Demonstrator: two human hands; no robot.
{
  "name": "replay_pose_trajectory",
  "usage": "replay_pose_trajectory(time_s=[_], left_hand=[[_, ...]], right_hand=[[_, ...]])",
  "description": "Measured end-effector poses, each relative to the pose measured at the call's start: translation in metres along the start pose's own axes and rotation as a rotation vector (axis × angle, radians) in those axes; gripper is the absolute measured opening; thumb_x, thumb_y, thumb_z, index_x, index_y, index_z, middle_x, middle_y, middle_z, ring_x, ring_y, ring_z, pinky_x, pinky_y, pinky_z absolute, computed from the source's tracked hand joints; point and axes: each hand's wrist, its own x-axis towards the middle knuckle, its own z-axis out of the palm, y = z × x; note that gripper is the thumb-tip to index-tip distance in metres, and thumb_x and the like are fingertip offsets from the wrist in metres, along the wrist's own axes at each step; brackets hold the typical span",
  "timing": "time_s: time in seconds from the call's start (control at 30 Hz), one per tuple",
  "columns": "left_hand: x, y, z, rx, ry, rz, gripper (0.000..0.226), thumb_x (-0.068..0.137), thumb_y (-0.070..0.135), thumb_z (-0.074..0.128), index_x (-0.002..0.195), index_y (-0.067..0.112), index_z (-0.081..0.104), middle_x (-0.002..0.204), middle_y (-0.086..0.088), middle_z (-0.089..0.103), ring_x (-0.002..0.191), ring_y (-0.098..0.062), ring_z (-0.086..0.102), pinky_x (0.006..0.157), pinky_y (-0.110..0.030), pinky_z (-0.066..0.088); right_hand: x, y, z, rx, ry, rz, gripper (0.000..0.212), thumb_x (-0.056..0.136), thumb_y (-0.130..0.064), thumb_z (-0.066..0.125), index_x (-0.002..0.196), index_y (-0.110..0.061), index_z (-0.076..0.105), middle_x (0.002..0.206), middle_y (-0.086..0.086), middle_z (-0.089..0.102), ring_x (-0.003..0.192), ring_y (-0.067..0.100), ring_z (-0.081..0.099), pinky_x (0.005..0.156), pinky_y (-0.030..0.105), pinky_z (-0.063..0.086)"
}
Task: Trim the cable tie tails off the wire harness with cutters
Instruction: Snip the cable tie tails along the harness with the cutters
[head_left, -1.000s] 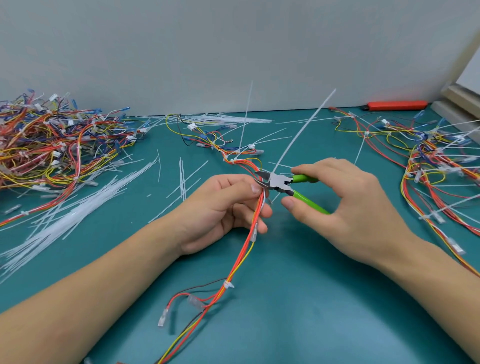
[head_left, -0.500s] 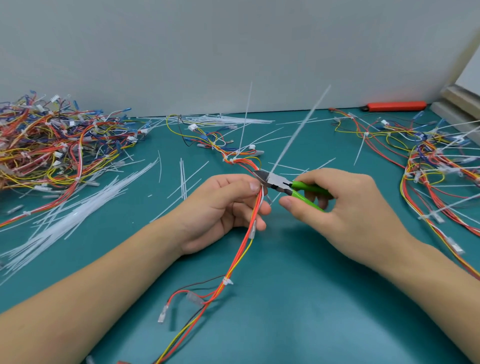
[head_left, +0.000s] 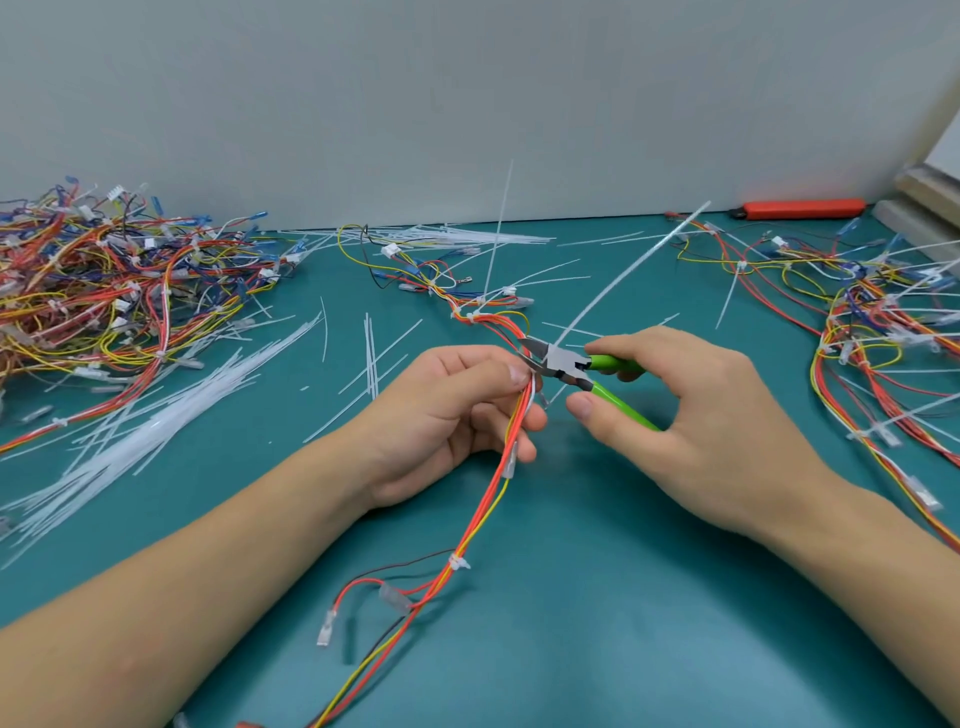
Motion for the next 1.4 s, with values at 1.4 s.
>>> replay_pose_trajectory(time_s=[1.4], left_hand=[[0.0015,-0.0043,-0.0078,-0.037,-0.066,0.025,0.014,0.083,0.028,0.068,0.085,0.014,0.071,0.077,-0.013,0.072,0.058,-0.024,0.071,0.058,-0.027,0.055]], right_hand=[[0.0014,-0.0026,-0.0038,-0.177,0.187,-0.214,0.029,0.088,-0.045,0.074,0.099,-0.019,0.073,0.075,-0.003,0.050,0.073,0.025,0.050,0.065,0.044,0.046]])
